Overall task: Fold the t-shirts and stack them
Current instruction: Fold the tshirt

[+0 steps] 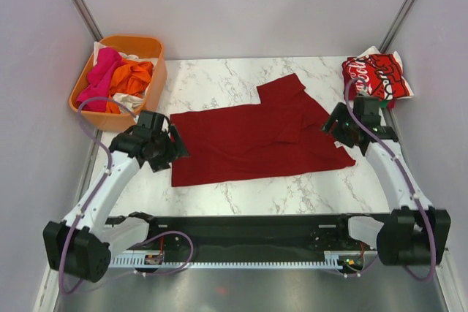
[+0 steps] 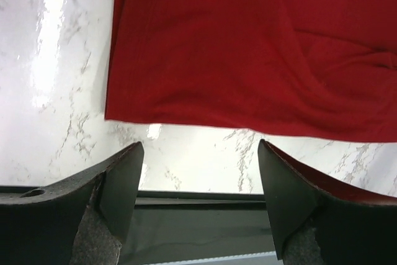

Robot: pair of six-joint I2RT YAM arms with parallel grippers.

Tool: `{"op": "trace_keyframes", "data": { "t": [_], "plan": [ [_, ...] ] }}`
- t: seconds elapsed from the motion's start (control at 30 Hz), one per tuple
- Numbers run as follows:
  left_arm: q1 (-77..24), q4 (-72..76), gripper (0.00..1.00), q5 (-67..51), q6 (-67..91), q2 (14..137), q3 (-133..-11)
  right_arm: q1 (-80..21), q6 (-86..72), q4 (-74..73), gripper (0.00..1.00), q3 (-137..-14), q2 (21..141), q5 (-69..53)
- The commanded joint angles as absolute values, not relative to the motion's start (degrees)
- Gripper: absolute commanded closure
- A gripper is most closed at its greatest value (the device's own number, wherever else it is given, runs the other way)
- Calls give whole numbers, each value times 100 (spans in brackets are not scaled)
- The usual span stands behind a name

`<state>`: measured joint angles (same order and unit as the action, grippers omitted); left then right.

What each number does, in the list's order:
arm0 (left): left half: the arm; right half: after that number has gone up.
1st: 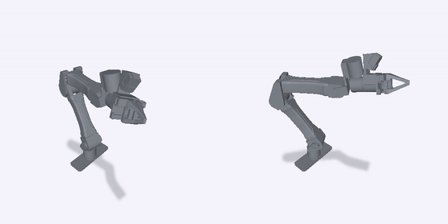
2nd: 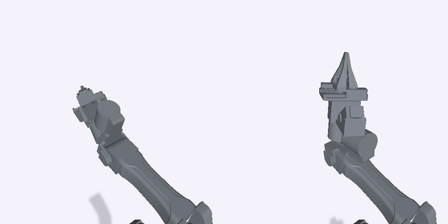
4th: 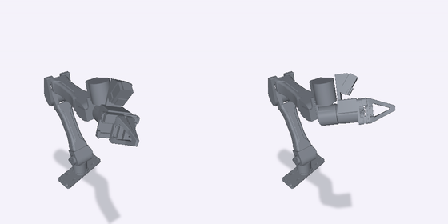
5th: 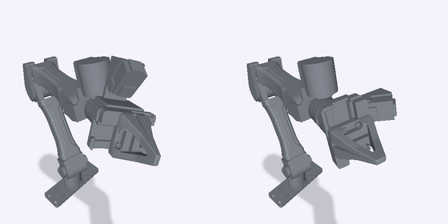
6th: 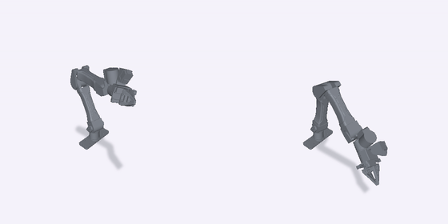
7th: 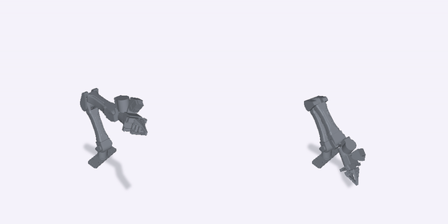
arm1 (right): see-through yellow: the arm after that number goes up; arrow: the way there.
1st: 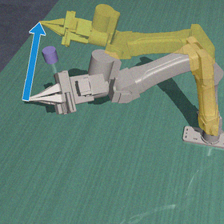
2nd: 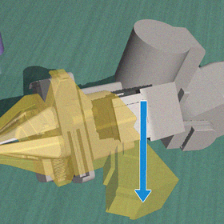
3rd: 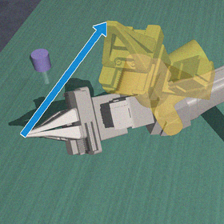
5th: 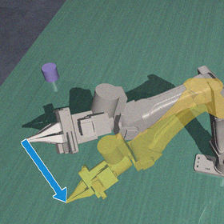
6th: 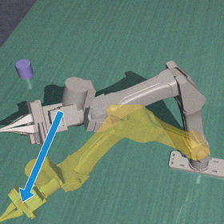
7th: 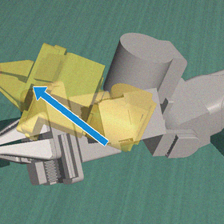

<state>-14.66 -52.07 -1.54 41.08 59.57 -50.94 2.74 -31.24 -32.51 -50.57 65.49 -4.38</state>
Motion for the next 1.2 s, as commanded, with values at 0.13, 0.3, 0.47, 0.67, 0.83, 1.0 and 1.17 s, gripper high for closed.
{"op": "trace_keyframes", "data": {
  "t": [0.13,0.3,0.47,0.67,0.83,1.0,1.17],
  "plan": [
    [-1477,-4562,21,-123,3525,6723,-5677,-1001,-3287,-2479,41,-5844,8452,-1028],
    [-1468,-4579,22,-369,3077,6566,-5695,-1186,-3261,-2400,43,-6258,9263,-906],
    [-1468,-4658,22,-352,2549,6293,-5555,-1178,-3305,-2303,47,-6293,9659,-721],
    [-1477,-4623,22,-149,2426,6083,-5203,-1195,-3305,-2154,48,-6249,9966,-563],
    [-1468,-4474,22,-123,2408,6021,-5106,-1187,-3296,-2136,51,-6214,10134,-492],
    [-1468,-4438,22,-79,2399,6003,-5071,-1195,-3278,-2180,51,-6144,10055,-308],
    [-1468,-4412,22,-27,2408,5977,-5036,-1187,-3252,-2267,48,-6021,9800,-220]
  ]
}}
